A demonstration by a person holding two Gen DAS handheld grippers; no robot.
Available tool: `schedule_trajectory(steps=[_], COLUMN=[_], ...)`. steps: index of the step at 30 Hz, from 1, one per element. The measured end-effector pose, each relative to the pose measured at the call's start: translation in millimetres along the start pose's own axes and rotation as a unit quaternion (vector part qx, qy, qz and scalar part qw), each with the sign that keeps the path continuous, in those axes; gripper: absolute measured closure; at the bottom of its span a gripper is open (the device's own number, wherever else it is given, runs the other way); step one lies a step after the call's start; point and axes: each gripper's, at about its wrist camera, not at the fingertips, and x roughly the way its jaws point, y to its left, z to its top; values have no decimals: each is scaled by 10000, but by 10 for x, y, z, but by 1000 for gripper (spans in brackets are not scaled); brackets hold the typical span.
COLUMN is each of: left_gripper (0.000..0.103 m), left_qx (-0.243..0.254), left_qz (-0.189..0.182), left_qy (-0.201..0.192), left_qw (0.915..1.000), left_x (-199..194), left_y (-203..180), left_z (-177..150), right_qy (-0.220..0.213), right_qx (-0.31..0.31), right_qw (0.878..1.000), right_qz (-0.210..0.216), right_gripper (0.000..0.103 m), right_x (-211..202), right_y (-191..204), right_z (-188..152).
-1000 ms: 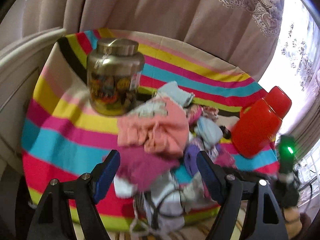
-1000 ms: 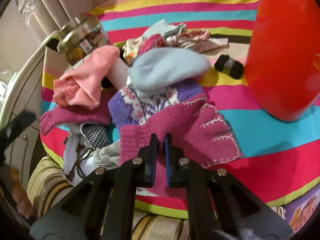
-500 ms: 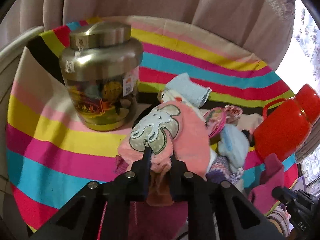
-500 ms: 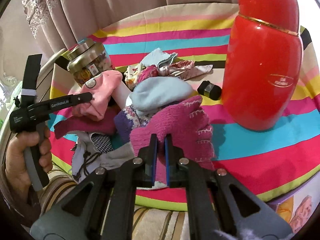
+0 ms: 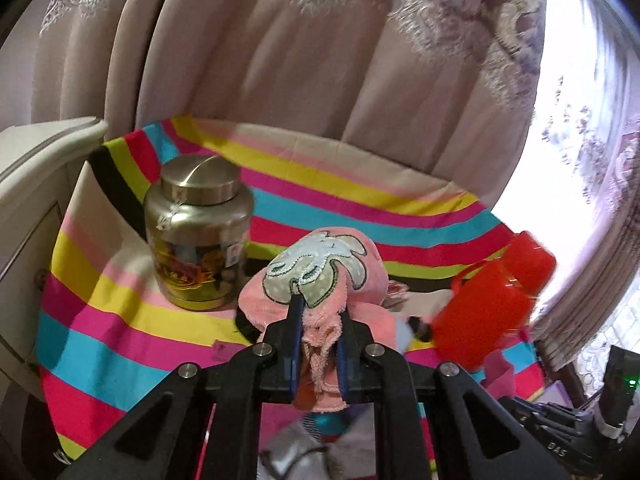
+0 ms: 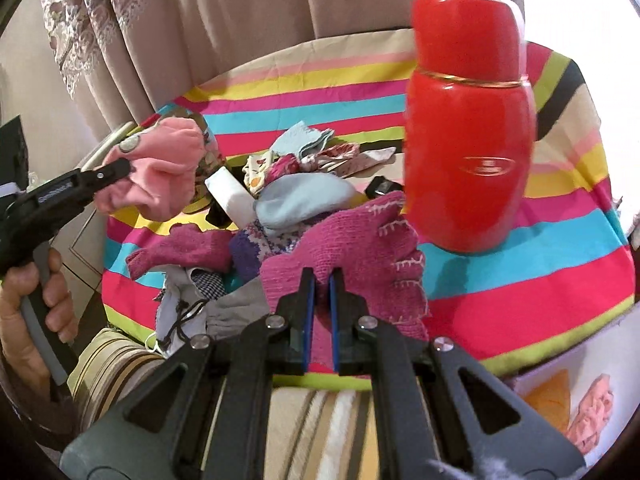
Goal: Organize soft objects
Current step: 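Carry both items to the white box and open both tools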
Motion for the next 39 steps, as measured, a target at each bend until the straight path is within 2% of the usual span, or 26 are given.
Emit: schedule_trajectory(steps=[7,13,19,25,28,30,32,35,39], left_gripper=[89,89,89,89,87,81,70,53,48], left_qx=[202,503,916,1354,1570,1621,1642,1783,1822], left_qz=[-660,-1422,-2082,-2651,-2898,-3020,-3152,-3233,-3205], left_qy=[45,469,1014,1669,1993,2208,2449,2635,2611], left_qw=[9976,9874,9685,9400,9228,9131,9021,8912,8922], left_x=[-260,-303,-294,-311,-337,-322,-299,-298,-307], left_y=[-538,-1208,-1918,-2575,-2847,-2977,-3074,-3171,-3161], left_z=[-197,-528,-914,-1389,-1600,-1716,-1815,-1915,-1897], right_qy=[-217,-418,-611,-617,-565,-521,-441,-340,-213], right_qx=[224,611,1064,1437,1628,1713,1768,1878,2068], right_qw=[9993,9946,9838,9731,9682,9655,9631,9569,9515], right_qz=[-228,-733,-1309,-1692,-1816,-1892,-1980,-2191,-2268], right_gripper=[94,94,94,94,94,94,92,92,87], right_x=[-469,-961,-1444,-1747,-1840,-1893,-1939,-2006,-2018], right_y=[-312,-841,-1427,-1840,-2008,-2093,-2143,-2254,-2365], right_z=[-108,-266,-445,-680,-803,-866,-955,-1081,-1167])
